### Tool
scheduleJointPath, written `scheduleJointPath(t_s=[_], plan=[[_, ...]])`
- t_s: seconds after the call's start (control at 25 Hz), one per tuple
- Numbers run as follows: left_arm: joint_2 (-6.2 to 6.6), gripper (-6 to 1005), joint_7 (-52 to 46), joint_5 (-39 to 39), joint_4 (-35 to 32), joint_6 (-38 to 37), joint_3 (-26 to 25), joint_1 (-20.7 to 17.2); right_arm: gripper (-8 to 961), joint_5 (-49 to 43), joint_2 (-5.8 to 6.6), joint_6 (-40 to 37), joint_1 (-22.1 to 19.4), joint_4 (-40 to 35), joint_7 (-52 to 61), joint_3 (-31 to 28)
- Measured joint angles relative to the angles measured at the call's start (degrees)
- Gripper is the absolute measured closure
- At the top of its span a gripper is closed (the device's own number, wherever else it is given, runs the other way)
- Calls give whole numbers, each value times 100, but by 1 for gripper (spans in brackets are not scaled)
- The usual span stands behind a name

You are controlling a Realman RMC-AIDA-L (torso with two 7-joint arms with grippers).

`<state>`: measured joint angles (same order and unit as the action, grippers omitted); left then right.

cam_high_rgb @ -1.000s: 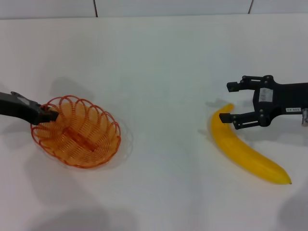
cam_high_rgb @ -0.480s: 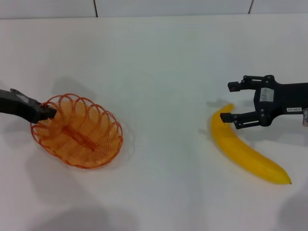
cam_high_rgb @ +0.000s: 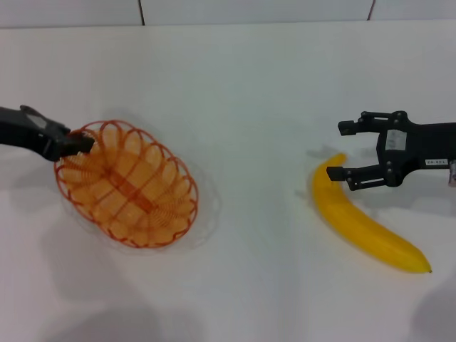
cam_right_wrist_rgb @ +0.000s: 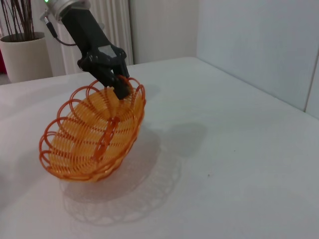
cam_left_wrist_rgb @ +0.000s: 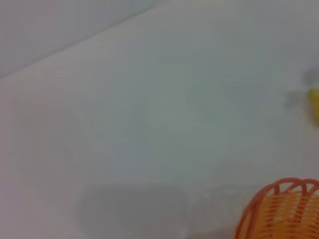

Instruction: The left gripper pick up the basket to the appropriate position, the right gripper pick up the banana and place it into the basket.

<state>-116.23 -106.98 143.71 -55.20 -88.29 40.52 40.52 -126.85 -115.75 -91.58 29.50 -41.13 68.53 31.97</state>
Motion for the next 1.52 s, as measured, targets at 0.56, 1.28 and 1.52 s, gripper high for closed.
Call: scheduleJointPath(t_s=[0.56, 1.28, 1.52], plan=[[-7, 921, -267, -1048, 498, 803, -42, 39, 55, -2, -6, 0, 52, 0, 3, 44], [-30, 921, -259, -1509, 1959, 2327, -30, 361, 56, -7, -9, 0, 109, -11, 141, 55], [-31, 920, -253, -1567, 2363, 2743, -37, 352, 56, -7, -9, -4, 150, -13, 197, 55]])
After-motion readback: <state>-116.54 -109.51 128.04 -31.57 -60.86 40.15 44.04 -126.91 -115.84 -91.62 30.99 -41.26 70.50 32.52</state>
